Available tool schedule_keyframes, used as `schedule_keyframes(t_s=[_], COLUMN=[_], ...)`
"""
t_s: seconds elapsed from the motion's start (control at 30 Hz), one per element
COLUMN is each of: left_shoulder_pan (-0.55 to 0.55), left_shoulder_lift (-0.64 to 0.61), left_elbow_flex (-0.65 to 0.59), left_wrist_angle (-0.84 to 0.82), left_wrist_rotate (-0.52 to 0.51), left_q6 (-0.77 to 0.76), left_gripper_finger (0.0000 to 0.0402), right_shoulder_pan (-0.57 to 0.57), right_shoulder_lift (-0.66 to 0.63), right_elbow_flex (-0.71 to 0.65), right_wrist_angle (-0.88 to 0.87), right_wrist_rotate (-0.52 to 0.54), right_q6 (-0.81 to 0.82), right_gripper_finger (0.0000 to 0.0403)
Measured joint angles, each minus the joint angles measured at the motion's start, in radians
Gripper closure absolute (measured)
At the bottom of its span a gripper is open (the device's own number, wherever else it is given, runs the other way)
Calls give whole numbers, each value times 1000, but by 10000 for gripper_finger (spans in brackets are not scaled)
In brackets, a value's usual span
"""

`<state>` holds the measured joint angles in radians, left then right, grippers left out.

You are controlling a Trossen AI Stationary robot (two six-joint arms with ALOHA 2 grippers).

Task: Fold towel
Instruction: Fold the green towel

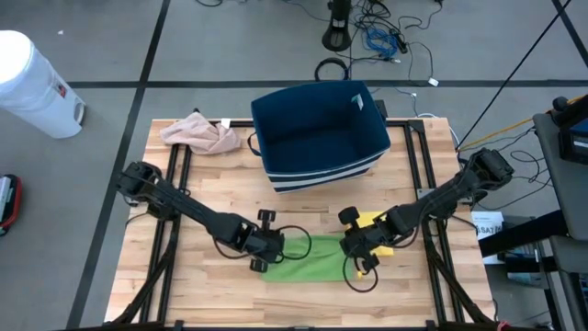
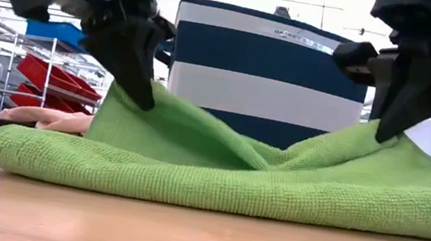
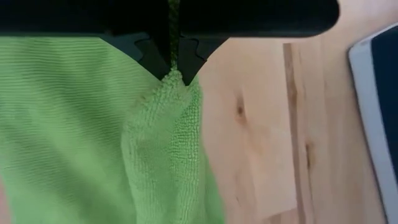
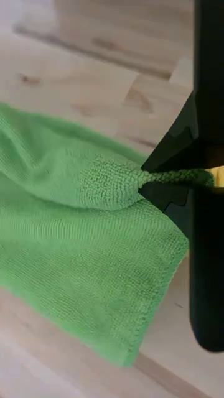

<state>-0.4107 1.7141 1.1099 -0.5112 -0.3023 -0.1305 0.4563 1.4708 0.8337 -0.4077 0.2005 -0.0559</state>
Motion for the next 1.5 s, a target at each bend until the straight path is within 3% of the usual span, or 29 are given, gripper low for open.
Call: schedule_keyframes(t_s=[0.17,0.33,0.57,0.73,0.9,1.03,1.23,1.5], left_shoulder_pan=[0,22,69,81,74,75,74,69], left_shoulder_lift=[-46,-27,24,33,33,33,33,33], left_elbow_flex=[2,1,0,0,0,0,0,0], left_wrist_angle=[2,-26,-50,-63,-64,-65,-78,-91], left_wrist_rotate=[11,128,134,71,-31,-55,-56,-123], left_q6=[-24,-49,-75,-91,-122,-132,-150,-142], left_gripper_finger=[400,399,381,335,264,211,156,125], right_shoulder_pan=[-36,-64,-92,-96,-95,-95,-95,-94], right_shoulder_lift=[0,0,0,0,-1,-3,-14,-16], right_elbow_flex=[-20,-37,-43,-43,-43,-43,-43,-43], right_wrist_angle=[7,24,25,22,6,4,5,30], right_wrist_rotate=[-54,-97,-100,-98,-92,-88,-88,-99], right_q6=[8,10,18,28,52,65,71,47], right_gripper_finger=[387,387,380,336,280,250,232,233])
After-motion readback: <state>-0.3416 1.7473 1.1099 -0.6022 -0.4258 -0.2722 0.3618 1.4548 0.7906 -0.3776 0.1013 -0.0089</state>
